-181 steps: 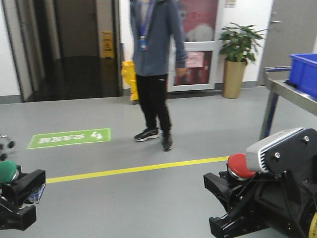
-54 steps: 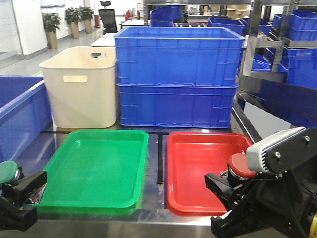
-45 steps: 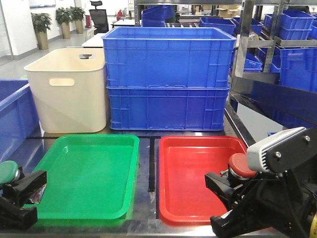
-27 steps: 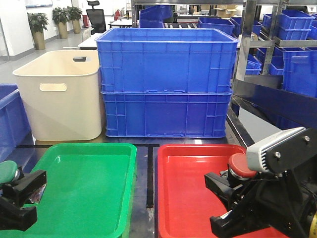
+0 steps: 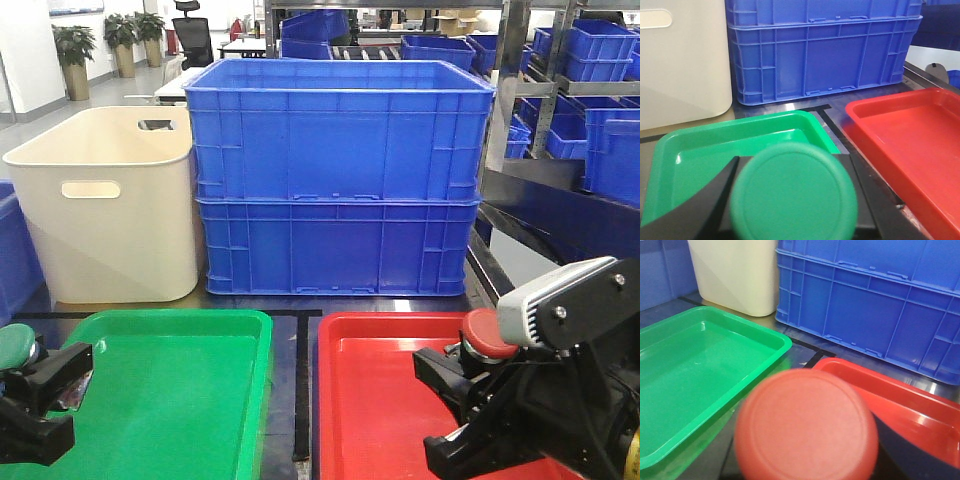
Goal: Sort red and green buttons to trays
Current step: 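Position the grippers above the green tray and the red tray, then lower the buttons into the trays and open both grippers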
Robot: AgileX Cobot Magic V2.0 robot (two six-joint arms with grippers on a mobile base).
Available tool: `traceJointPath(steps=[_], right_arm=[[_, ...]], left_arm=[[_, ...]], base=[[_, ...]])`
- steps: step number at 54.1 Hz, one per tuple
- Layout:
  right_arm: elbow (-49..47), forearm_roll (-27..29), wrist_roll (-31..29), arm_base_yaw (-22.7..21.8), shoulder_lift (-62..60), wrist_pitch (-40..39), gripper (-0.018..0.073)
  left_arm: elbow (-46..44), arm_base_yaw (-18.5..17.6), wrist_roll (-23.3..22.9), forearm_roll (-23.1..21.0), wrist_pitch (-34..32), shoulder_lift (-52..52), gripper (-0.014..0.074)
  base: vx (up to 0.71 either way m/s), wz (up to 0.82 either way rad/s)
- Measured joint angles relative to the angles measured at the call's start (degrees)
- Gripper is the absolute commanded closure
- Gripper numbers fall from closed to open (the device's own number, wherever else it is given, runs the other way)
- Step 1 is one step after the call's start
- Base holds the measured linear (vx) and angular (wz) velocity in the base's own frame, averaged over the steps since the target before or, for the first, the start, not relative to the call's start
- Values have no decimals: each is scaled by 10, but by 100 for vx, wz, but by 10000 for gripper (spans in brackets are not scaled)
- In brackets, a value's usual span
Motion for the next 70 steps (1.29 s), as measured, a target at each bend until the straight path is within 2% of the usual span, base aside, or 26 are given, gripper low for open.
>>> traceJointPath(steps=[58, 64, 70], right_arm=[[0, 0, 0, 0, 0, 0, 568], [0, -6, 0, 0, 14, 2, 568], [-1, -47, 1, 0, 57, 3, 568]], left_arm=[[0, 0, 0, 0, -28, 10, 602], [0, 0, 1, 0, -56, 41, 602], [0, 0, 1, 0, -107, 92, 602]], base=[[1, 0], [0, 0], [0, 0]])
